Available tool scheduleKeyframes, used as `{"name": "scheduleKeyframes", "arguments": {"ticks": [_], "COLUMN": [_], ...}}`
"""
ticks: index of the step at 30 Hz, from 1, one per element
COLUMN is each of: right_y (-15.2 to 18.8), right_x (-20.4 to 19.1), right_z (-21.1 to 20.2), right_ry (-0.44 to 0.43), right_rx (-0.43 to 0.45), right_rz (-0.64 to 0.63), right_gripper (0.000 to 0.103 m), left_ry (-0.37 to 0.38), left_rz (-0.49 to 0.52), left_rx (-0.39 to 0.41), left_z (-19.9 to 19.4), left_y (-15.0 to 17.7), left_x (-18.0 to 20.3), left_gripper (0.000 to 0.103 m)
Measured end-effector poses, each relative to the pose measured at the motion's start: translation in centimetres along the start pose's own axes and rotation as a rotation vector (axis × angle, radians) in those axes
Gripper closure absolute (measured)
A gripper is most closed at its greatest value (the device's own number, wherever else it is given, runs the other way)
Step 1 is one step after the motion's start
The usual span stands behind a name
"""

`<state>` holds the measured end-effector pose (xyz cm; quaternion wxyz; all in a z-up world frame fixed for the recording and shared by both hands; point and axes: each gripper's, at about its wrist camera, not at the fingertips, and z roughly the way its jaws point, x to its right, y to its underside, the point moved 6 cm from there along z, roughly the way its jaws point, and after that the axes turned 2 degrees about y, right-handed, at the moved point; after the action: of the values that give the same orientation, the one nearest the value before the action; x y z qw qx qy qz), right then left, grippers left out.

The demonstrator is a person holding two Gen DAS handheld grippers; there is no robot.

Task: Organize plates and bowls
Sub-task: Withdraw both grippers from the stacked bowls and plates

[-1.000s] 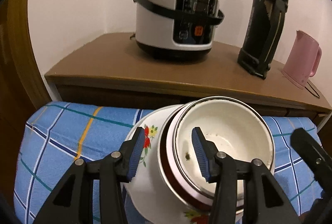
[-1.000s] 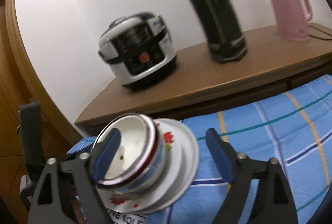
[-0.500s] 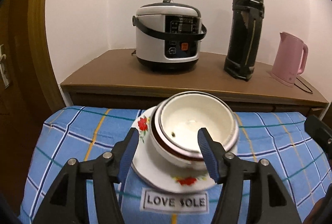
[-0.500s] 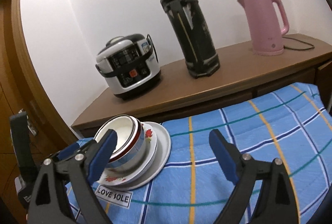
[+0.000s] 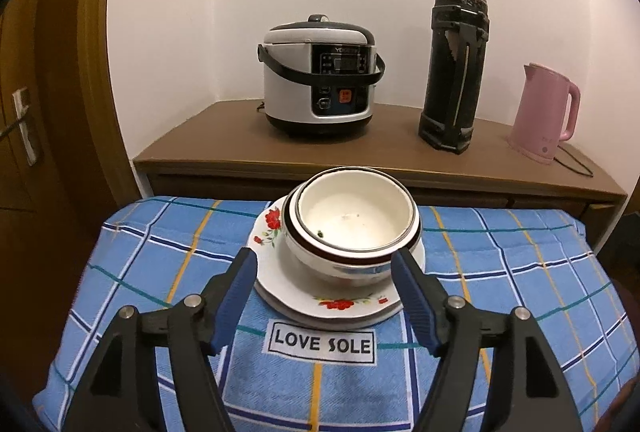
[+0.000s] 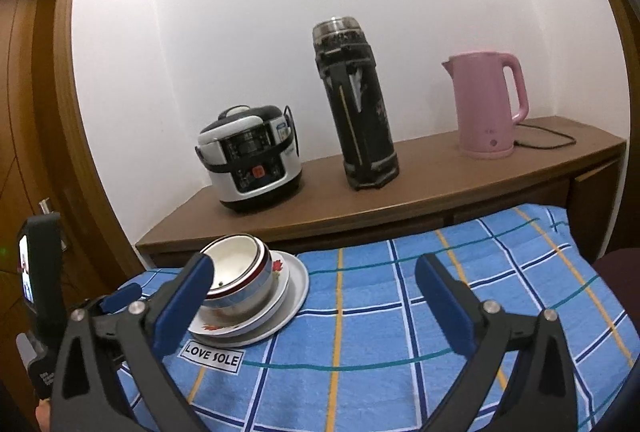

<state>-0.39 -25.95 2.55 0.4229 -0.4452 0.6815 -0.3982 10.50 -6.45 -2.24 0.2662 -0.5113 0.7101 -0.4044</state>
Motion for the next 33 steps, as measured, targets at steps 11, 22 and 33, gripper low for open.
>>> {"name": "scheduleKeyframes", "arguments": {"ticks": [11, 22, 33], "right_y": [-0.4, -0.6, -0.8], "right_x": [0.7, 0.8, 0.4], "right_z": [-1.1, -1.9, -2.6], "right_ry": [0.032, 0.047, 0.050], "right_rx": [0.022, 0.045, 0.071], "right_rz": [0.008, 0.008, -0.011], "right_gripper": [0.000, 0.000, 0.000], "left_ry": [-0.018, -0.057, -0.073], "left_rz": [0.017, 0.012, -0.002], "left_rx": [0.011, 0.049, 0.070], "left_z": [-1.2, -2.4, -3.0], "left_y": [0.2, -0.6, -0.8], "left_x": [0.2, -0.1, -0.5], "left_gripper": [0.031, 0.025, 0.024]}}
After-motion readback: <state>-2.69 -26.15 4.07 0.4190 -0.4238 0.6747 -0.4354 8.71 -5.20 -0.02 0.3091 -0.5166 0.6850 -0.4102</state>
